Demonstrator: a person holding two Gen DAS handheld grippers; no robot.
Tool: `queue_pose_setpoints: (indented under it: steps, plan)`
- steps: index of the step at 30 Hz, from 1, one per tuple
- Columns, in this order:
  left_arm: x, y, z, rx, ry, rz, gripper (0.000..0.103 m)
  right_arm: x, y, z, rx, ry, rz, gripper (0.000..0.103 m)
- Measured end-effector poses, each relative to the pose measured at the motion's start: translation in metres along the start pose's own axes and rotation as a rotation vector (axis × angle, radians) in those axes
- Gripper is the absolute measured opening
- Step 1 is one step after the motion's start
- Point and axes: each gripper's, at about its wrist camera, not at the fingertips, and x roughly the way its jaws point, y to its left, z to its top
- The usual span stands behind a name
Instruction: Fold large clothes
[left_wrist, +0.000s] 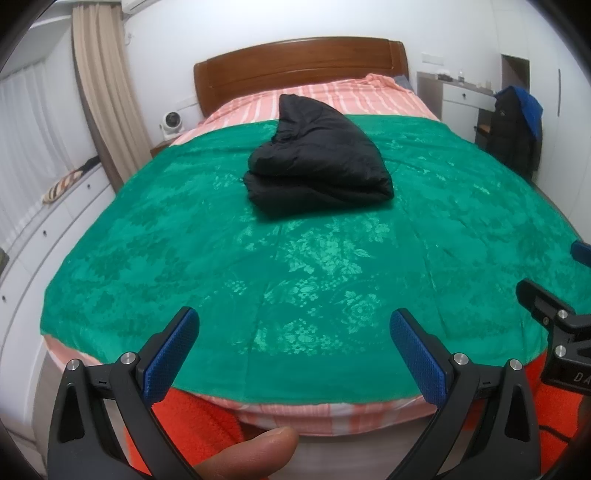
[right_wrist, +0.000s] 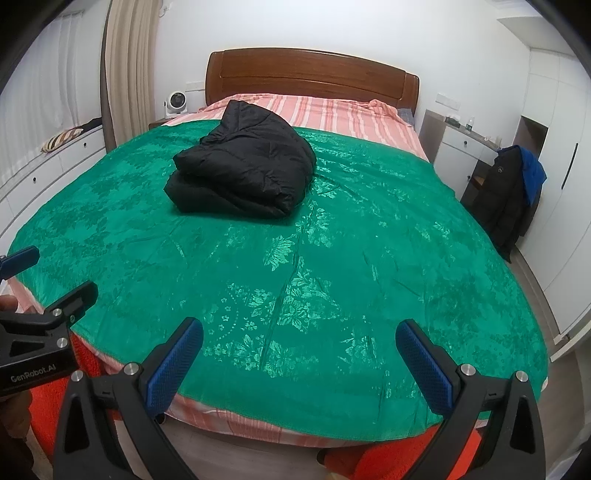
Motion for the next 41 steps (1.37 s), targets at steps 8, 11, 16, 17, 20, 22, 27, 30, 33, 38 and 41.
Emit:
queue_pose_setpoints:
  steps: [8, 11, 16, 17, 20, 22, 27, 30, 33, 38, 41]
  plan:
    - [0.0, 0.003, 0.003, 0.008, 0.001, 0.006, 0.103, 0.002, 0.002, 0.001, 0.004, 0.011, 0.027, 0.103]
    - [-0.004, 0.008, 0.007, -0.009, -0.007, -0.007, 0.103, -0.003, 0.001, 0.003, 0.024, -0.001, 0.058, 0.103]
    - [-0.015, 0.015, 0.016, -0.014, -0.036, -0.024, 0.103, -0.011, 0.004, 0.01, 0.019, 0.003, 0.07, 0.103]
    - [-0.017, 0.017, 0.017, -0.015, -0.038, -0.029, 0.103, -0.014, 0.005, 0.012, 0.024, 0.0, 0.08, 0.103]
    - [-0.023, 0.018, 0.02, -0.004, -0.054, -0.003, 0.103, -0.025, 0.006, 0.016, 0.024, -0.02, 0.101, 0.103]
    - [-0.028, 0.017, 0.023, 0.003, -0.082, 0.03, 0.103, -0.032, 0.009, 0.018, 0.016, -0.034, 0.114, 0.103]
    - [-0.035, 0.02, 0.03, -0.015, -0.111, 0.036, 0.103, -0.036, 0.014, 0.024, -0.004, -0.058, 0.118, 0.103]
    - [-0.034, 0.02, 0.031, -0.013, -0.104, 0.025, 0.103, -0.034, 0.014, 0.025, -0.002, -0.061, 0.113, 0.103]
    - [-0.03, 0.02, 0.029, -0.017, -0.092, 0.012, 0.103, -0.029, 0.012, 0.022, 0.004, -0.046, 0.105, 0.103]
    - [-0.025, 0.018, 0.023, -0.026, -0.084, 0.012, 0.103, -0.023, 0.009, 0.017, 0.01, -0.02, 0.098, 0.103]
    - [-0.024, 0.016, 0.023, -0.023, -0.09, 0.027, 0.103, -0.022, 0.008, 0.018, 0.013, -0.02, 0.096, 0.103]
